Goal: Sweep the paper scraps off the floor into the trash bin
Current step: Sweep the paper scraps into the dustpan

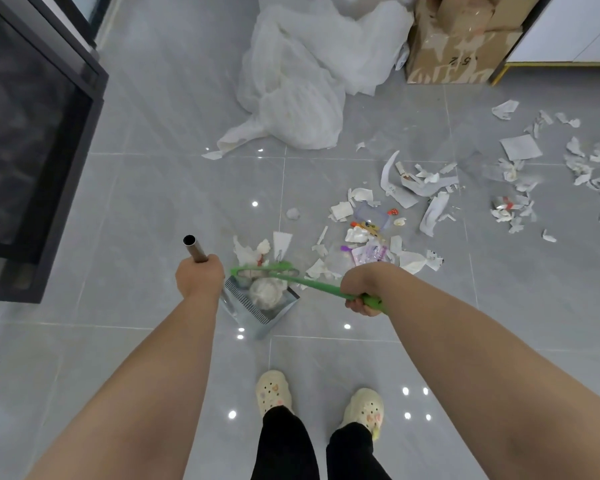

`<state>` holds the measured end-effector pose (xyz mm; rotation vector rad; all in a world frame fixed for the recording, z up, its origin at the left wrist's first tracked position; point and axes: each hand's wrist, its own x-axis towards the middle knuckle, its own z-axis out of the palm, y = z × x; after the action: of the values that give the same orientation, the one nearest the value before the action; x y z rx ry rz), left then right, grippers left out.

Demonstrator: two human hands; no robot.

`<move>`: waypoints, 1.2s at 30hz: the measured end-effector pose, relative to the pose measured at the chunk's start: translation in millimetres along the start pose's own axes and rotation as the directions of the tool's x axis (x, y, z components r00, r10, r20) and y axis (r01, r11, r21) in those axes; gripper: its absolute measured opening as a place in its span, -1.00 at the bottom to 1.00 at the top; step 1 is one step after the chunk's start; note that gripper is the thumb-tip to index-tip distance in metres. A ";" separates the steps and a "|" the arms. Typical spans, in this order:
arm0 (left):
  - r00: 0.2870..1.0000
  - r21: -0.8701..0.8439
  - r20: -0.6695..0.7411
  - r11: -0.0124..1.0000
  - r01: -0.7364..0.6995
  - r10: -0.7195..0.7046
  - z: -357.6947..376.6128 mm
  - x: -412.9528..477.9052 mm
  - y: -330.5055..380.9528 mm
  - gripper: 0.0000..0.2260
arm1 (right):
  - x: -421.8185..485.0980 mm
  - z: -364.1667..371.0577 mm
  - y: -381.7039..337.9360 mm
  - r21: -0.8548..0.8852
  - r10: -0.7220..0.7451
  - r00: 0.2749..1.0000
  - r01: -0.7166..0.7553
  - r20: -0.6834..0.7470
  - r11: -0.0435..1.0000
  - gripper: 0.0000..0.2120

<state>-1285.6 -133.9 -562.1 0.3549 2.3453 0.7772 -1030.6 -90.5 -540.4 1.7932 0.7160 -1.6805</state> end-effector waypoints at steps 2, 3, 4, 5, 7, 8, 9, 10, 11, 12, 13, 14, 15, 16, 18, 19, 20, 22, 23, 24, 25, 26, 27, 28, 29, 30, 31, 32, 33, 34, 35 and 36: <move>1.000 0.029 0.005 0.999 -0.017 0.017 3.2 -1.5 0.6 -0.83 | -9.0 -3.7 2.0 -0.078 -0.027 1.000 0.027 0.004 0.997 -0.78; 1.000 0.036 0.001 0.999 -0.020 0.020 3.6 -1.7 1.6 -0.83 | -14.8 -6.3 3.6 -0.098 -0.039 0.999 0.039 -0.002 0.994 -0.76; 1.000 0.035 -0.004 0.999 -0.019 0.019 3.1 -2.4 2.2 -0.83 | -21.5 -8.7 7.3 -0.099 -0.054 0.998 0.053 -0.015 0.994 -0.75; 1.000 0.032 -0.008 0.999 -0.014 0.014 2.0 -2.3 3.1 -0.83 | -26.7 -11.9 10.6 -0.094 -0.073 0.997 0.070 -0.036 0.993 -0.74; 1.000 0.038 -0.019 0.999 0.001 0.000 -1.8 -3.1 5.1 -0.85 | -35.7 -19.4 16.4 -0.081 -0.108 0.990 0.100 -0.096 0.992 -0.74; 1.000 0.048 -0.024 0.999 0.005 -0.004 -4.5 -3.9 5.4 -0.86 | -40.8 -23.4 18.1 -0.070 -0.121 0.985 0.113 -0.126 0.991 -0.74; 1.000 0.071 -0.024 0.997 0.000 0.002 -7.0 -5.5 5.4 -0.86 | -45.0 -28.2 18.2 -0.057 -0.134 0.979 0.126 -0.156 0.990 -0.74; 1.000 0.108 -0.019 0.994 -0.008 0.010 -8.6 -7.3 4.7 -0.85 | -48.3 -33.5 17.2 -0.046 -0.149 0.972 0.143 -0.184 0.989 -0.74; 1.000 0.145 -0.013 0.989 -0.013 0.015 -10.5 -8.2 4.0 -0.85 | -50.6 -39.0 14.0 -0.043 -0.165 0.964 0.159 -0.210 0.986 -0.74; 1.000 0.172 -0.011 0.985 -0.018 0.021 -11.7 -7.1 2.4 -0.84 | -51.9 -43.5 8.8 -0.037 -0.176 0.956 0.172 -0.233 0.984 -0.75; 1.000 0.192 -0.008 0.981 -0.022 0.024 -11.6 -6.7 1.4 -0.84 | -52.0 -47.5 4.1 -0.026 -0.181 0.949 0.181 -0.257 0.983 -0.77; 1.000 0.207 -0.004 0.978 -0.022 0.023 -12.3 -5.0 0.5 -0.84 | -49.9 -49.1 -2.6 -0.008 -0.183 0.943 0.188 -0.278 0.982 -0.80; 1.000 0.216 0.001 0.976 -0.021 0.022 -12.6 -2.1 -0.5 -0.83 | -44.5 -48.1 -9.9 0.014 -0.185 0.938 0.198 -0.293 0.980 -0.81; 1.000 0.222 0.005 0.975 -0.023 0.022 -12.8 0.1 -0.9 -0.83 | -38.6 -45.5 -17.0 0.036 -0.189 0.935 0.209 -0.300 0.977 -0.81; 1.000 0.228 0.006 0.973 -0.030 0.029 -11.3 5.7 -4.2 -0.85 | -24.5 -34.8 -30.9 0.058 -0.197 0.939 0.222 -0.283 0.973 -0.82; 0.999 0.228 0.011 0.973 -0.035 0.034 -9.6 8.1 -5.5 -0.86 | -17.0 -28.4 -36.6 0.049 -0.206 0.942 0.226 -0.264 0.973 -0.81; 0.999 0.227 0.015 0.973 -0.042 0.039 -8.1 10.5 -7.0 -0.86 | -8.5 -21.0 -41.5 0.014 -0.219 0.944 0.230 -0.248 0.973 -0.77; 0.998 0.231 0.030 0.972 -0.053 0.047 -6.1 15.3 -8.2 -0.85 | 5.8 -3.4 -47.1 -0.104 -0.243 0.943 0.224 -0.228 0.969 -0.75; 0.998 0.232 0.043 0.971 -0.058 0.049 -6.2 16.9 -7.4 -0.85 | 10.8 6.0 -46.8 -0.157 -0.244 0.946 0.213 -0.213 0.964 -0.80; 0.997 0.233 0.059 0.971 -0.060 0.048 -6.7 18.8 -6.8 -0.86 | 16.1 15.5 -44.5 -0.181 -0.233 0.954 0.200 -0.188 0.963 -0.88; 0.996 0.234 0.072 0.970 -0.063 0.047 -7.6 21.3 -6.1 -0.87 | 21.2 23.9 -40.1 -0.172 -0.212 0.964 0.184 -0.160 0.968 -0.92; 0.996 0.234 0.082 0.970 -0.065 0.047 -8.9 24.6 -5.9 -0.87 | 27.2 30.8 -34.7 -0.142 -0.181 0.975 0.163 -0.128 0.976 -0.92; 0.995 0.235 0.091 0.970 -0.068 0.048 -10.3 27.7 -5.8 -0.85 | 31.7 36.1 -28.1 -0.102 -0.144 0.985 0.134 -0.096 0.986 -0.91; 0.994 0.230 0.097 0.971 -0.067 0.046 -11.1 31.1 -6.2 -0.82 | 35.3 40.0 -22.0 -0.061 -0.106 0.992 0.102 -0.066 0.993 -0.86; 0.994 0.224 0.100 0.973 -0.064 0.042 -11.7 34.2 -5.8 -0.78 | 34.7 41.8 -17.0 -0.021 -0.070 0.997 0.069 -0.035 0.997 -0.82; 0.994 0.215 0.099 0.975 -0.056 0.036 -12.2 36.7 -4.3 -0.74 | 31.0 41.0 -13.9 0.011 -0.044 0.999 0.044 0.002 0.999 -0.80; 0.994 0.206 0.102 0.977 -0.048 0.027 -12.2 38.0 -2.8 -0.72 | 26.9 37.4 -10.8 0.024 -0.029 0.999 0.028 0.042 0.999 -0.79; 0.994 0.197 0.110 0.980 -0.037 0.015 -11.2 38.0 0.0 -0.72 | 22.7 30.8 -8.4 0.023 -0.023 0.997 0.021 0.079 1.000 -0.76; 0.993 0.190 0.121 0.981 -0.031 0.008 -9.9 37.4 2.8 -0.72 | 18.0 22.3 -6.7 0.020 -0.020 0.993 0.018 0.113 1.000 -0.71; 0.991 0.183 0.131 0.983 -0.032 0.008 -7.7 36.3 5.2 -0.71 | 13.8 13.4 -4.6 0.028 -0.013 0.990 0.009 0.137 1.000 -0.68; 0.990 0.178 0.138 0.983 -0.037 0.012 -6.3 35.3 6.5 -0.72 | 10.2 5.6 -3.0 0.039 -0.003 0.988 -0.003 0.153 0.999 -0.66; 0.989 0.171 0.145 0.984 -0.041 0.016 -3.8 33.1 7.3 -0.72 | 6.8 -1.3 -1.2 0.047 0.005 0.988 -0.013 0.156 0.999 -0.66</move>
<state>-1312.9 -115.7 -571.3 0.5036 2.2817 0.5424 -1030.1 -88.8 -547.2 1.6718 0.6032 -1.8223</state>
